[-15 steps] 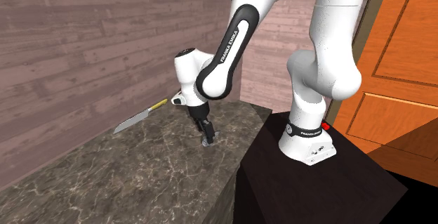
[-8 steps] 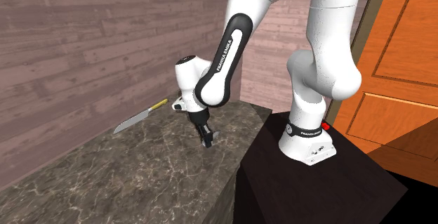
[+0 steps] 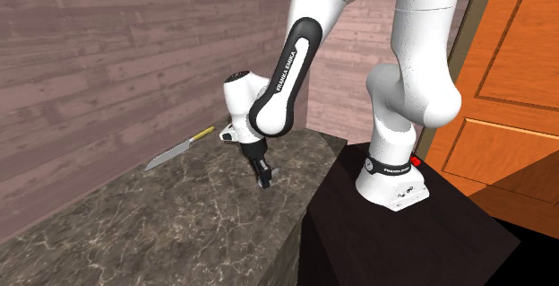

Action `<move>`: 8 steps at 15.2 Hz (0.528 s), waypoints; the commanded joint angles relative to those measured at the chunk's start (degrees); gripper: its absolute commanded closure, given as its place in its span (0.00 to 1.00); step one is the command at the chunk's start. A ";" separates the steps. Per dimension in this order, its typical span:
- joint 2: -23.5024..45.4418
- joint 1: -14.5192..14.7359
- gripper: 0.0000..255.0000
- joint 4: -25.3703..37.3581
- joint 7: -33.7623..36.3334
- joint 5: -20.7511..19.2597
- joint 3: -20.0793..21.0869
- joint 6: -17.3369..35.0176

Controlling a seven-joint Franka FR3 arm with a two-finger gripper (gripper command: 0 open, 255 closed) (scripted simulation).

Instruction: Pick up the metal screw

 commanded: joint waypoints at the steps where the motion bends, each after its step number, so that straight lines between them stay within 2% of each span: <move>1: -0.96 0.03 1.00 -0.08 0.45 -0.67 -0.21 -0.88; 8: -7.58 -0.07 1.00 -0.07 3.34 -4.52 -0.86 -7.18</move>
